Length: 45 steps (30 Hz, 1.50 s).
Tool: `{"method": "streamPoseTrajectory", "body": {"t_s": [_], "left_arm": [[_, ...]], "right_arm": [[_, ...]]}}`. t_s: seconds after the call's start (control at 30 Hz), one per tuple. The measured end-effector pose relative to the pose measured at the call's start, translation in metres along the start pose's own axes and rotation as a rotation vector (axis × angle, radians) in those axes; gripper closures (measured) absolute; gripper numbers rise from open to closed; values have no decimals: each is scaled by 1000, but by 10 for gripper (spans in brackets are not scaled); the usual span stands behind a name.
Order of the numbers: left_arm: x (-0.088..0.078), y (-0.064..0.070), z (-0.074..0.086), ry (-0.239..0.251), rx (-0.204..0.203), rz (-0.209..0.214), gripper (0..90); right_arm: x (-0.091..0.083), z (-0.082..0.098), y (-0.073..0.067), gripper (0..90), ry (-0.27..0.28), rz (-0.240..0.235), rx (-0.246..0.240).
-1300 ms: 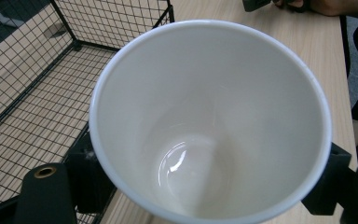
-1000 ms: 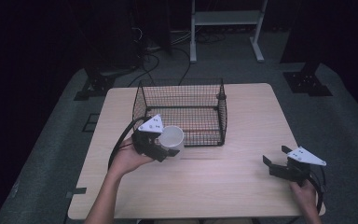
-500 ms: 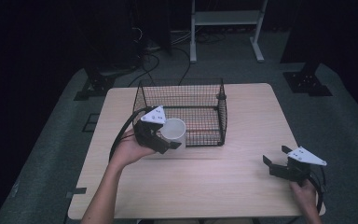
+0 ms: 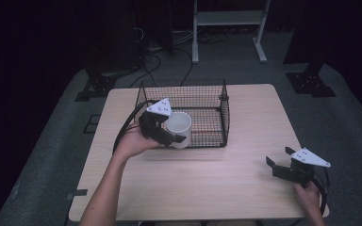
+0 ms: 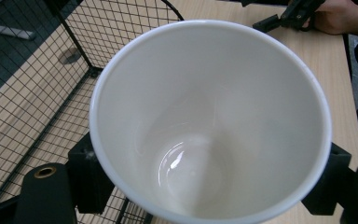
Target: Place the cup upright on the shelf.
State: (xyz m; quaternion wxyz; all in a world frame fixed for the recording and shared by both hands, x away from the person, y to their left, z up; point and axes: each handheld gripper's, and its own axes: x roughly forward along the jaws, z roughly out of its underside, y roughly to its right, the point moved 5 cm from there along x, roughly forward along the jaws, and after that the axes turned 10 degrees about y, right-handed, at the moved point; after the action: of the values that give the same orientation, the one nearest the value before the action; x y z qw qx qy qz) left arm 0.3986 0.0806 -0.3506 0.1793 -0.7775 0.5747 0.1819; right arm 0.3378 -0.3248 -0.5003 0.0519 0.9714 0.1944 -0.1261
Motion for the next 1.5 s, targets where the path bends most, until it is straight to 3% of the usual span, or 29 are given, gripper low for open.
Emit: {"method": "streamPoseTrajectory", "body": {"t_s": [0.97, 1.5], "left_arm": [[22, -37, -28, -29, 10, 21, 211], [27, -67, -36, -17, -16, -11, 211]], "right_arm": [[0, 0, 0, 131, 5, 2, -3], [0, 0, 1, 131, 4, 2, -5]]}}
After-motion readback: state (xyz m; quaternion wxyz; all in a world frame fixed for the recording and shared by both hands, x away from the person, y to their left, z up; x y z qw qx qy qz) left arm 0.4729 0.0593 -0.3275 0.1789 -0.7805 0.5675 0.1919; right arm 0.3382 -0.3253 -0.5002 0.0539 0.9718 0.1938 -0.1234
